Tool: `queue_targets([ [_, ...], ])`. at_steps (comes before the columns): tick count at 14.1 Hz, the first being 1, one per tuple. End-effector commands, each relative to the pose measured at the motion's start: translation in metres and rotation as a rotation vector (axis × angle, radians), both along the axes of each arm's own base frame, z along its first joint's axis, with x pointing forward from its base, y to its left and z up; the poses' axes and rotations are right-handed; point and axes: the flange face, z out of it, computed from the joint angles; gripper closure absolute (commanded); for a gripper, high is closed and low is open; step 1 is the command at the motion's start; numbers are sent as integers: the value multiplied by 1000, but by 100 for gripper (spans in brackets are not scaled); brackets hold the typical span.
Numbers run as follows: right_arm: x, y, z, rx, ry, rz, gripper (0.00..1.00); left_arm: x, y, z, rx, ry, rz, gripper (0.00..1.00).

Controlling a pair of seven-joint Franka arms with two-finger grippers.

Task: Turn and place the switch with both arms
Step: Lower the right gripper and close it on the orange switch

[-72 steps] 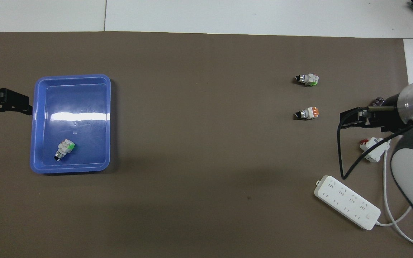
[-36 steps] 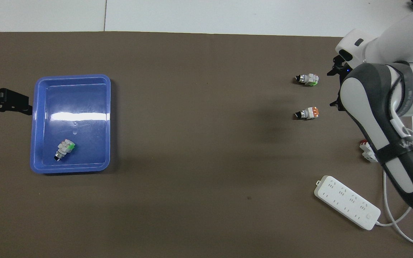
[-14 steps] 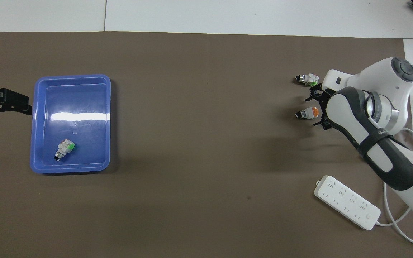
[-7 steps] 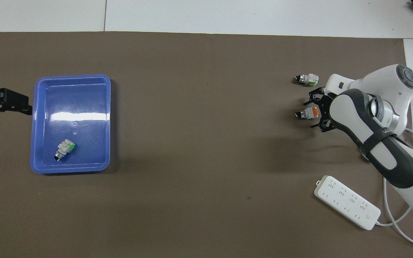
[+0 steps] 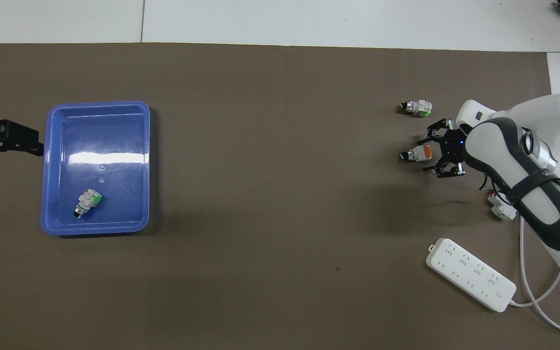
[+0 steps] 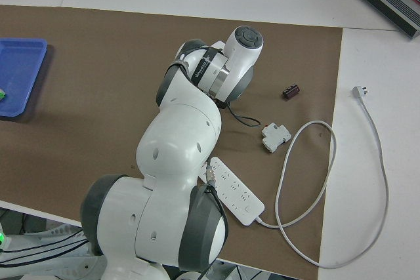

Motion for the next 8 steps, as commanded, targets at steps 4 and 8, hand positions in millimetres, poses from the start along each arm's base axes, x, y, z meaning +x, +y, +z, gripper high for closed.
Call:
queue_targets([
  [4, -10, 2, -9, 54, -8, -30, 68, -7, 2, 1, 13, -15, 0, 0],
  [8, -11, 8, -1, 130, 16, -78, 100, -7, 2, 1, 13, -15, -1, 0],
])
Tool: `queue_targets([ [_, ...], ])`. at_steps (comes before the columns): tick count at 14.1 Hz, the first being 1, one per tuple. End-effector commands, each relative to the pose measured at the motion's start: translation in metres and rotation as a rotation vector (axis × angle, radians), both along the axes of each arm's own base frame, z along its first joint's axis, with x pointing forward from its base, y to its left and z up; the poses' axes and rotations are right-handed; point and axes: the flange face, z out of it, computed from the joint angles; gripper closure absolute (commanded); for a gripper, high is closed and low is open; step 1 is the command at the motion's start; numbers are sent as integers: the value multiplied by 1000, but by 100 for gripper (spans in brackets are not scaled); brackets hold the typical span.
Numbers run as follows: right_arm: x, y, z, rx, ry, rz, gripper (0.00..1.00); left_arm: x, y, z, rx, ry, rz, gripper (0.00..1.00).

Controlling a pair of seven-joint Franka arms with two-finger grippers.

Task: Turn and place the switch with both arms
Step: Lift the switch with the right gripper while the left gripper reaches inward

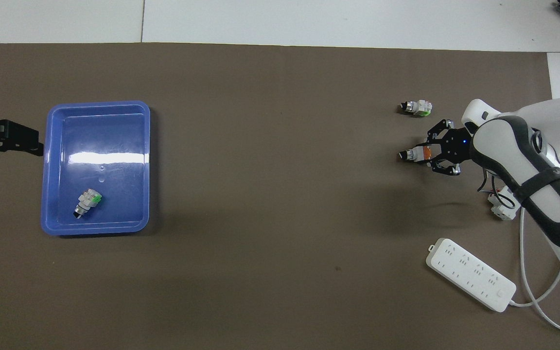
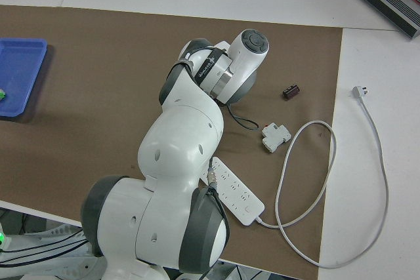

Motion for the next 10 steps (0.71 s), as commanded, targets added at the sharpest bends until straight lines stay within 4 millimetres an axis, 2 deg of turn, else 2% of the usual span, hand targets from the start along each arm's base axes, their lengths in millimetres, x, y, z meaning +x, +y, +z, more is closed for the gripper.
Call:
queue_targets([
  [1, -8, 10, 8, 84, 14, -25, 100, -7, 2, 1, 13, -15, 0, 0],
  [2, -7, 13, 21, 84, -2, -18, 100, -8, 2, 2, 13, -17, -1, 0],
  [6, -14, 51, 85, 100, 2, -11, 100, -7, 2, 1, 13, -15, 0, 0],
  [10, -23, 86, 126, 107, -4, 18, 100, -7, 2, 1, 13, -15, 0, 0],
])
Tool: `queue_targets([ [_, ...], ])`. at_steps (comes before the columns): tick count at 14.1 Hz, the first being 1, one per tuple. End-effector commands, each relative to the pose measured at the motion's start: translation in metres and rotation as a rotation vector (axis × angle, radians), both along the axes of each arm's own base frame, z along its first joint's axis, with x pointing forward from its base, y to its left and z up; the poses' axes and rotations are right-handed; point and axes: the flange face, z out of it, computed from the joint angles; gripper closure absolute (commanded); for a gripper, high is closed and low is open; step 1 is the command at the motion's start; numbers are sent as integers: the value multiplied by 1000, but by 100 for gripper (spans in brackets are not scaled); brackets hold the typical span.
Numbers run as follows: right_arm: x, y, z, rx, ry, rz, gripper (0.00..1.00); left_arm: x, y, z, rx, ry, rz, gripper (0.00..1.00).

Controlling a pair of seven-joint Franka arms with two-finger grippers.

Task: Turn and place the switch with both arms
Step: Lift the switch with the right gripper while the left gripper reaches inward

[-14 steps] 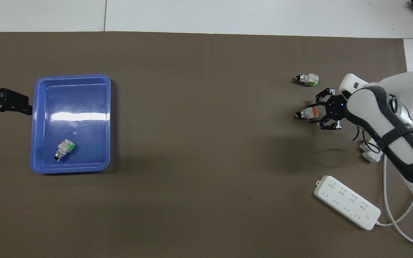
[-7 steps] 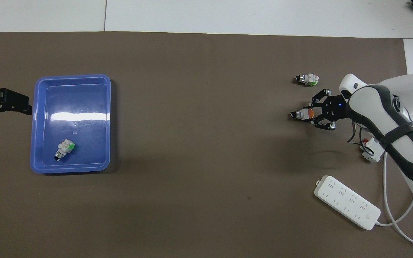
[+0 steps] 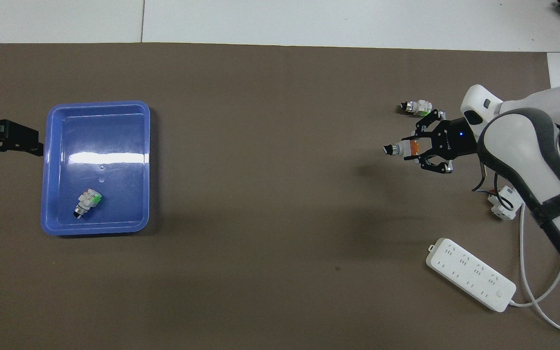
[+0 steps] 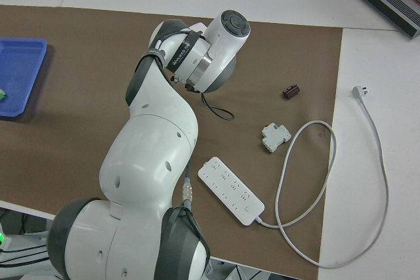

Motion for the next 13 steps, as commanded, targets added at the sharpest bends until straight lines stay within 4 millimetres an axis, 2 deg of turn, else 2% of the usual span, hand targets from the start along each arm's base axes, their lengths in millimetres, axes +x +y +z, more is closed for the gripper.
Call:
queue_targets([
  [1, -14, 19, 21, 42, 9, 11, 100, -8, 2, 2, 13, -16, 0, 0],
  [2, -17, 32, 32, 66, 2, 18, 100, -8, 2, 2, 13, -16, 0, 0],
  [4, -23, 42, 51, 72, -19, 26, 100, -8, 2, 2, 13, -16, -1, 0],
  [5, -28, 57, 63, 72, -19, 30, 100, -8, 2, 2, 13, -16, 0, 0],
  [7, -45, 78, 92, 69, -19, -3, 100, -14, -14, 12, 14, -27, -27, 0],
  [9, -60, 101, 112, 73, -18, -6, 100, -15, -36, 12, 12, -29, -67, 0],
  [11, -78, 132, 129, 97, -12, -6, 100, -20, -50, 7, 12, -14, -89, 0],
  [13, -88, 152, 135, 111, -11, -19, 100, -24, -61, 7, -11, -18, -104, 0],
])
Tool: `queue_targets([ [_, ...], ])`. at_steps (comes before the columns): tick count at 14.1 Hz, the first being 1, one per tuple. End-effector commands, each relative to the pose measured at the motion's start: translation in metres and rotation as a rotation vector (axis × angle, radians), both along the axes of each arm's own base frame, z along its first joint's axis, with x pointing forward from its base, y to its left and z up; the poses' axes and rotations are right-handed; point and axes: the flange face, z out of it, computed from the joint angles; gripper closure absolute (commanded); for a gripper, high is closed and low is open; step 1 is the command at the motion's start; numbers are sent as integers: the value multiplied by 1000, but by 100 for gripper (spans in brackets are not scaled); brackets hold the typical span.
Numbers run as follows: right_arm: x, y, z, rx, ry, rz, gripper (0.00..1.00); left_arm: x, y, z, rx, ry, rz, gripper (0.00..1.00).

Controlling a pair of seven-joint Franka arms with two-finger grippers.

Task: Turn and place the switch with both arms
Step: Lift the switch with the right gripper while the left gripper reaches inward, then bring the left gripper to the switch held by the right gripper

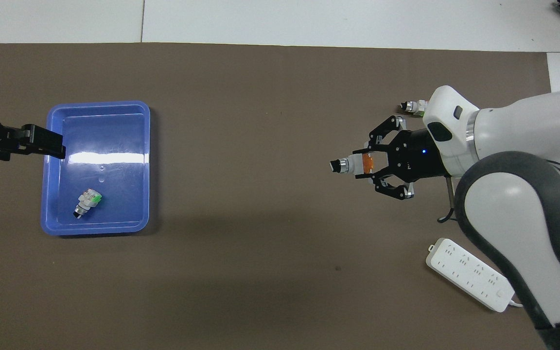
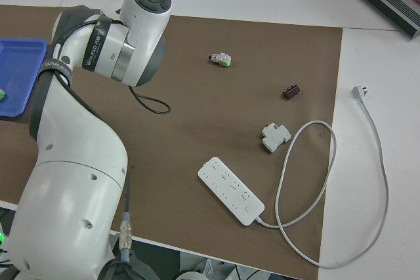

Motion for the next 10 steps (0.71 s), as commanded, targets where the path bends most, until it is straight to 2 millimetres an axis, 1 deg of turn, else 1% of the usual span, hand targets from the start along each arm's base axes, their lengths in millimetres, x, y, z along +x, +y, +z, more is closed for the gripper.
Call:
queue_targets([
  [1, -18, 17, 5, 42, 7, -30, 100, -15, -16, -4, -77, 4, -8, 0],
  [3, -25, 36, 13, 71, 13, -58, 100, -27, -31, -20, -257, 12, 27, 0],
  [4, -27, 44, 18, 77, 13, -84, 100, -35, -45, -30, -334, 14, 55, 0],
  [6, -32, 65, 24, 92, -2, -104, 100, -55, -96, -43, -424, 21, 111, 1],
  [8, -38, 79, 25, 99, 7, -115, 100, -65, -140, -48, -577, 61, 187, 6],
  [9, -38, 82, 25, 100, 12, -120, 100, -67, -148, -44, -676, 90, 220, 8],
  [10, -39, 83, 26, 101, 10, -119, 100, -68, -156, -42, -753, 123, 242, 14],
])
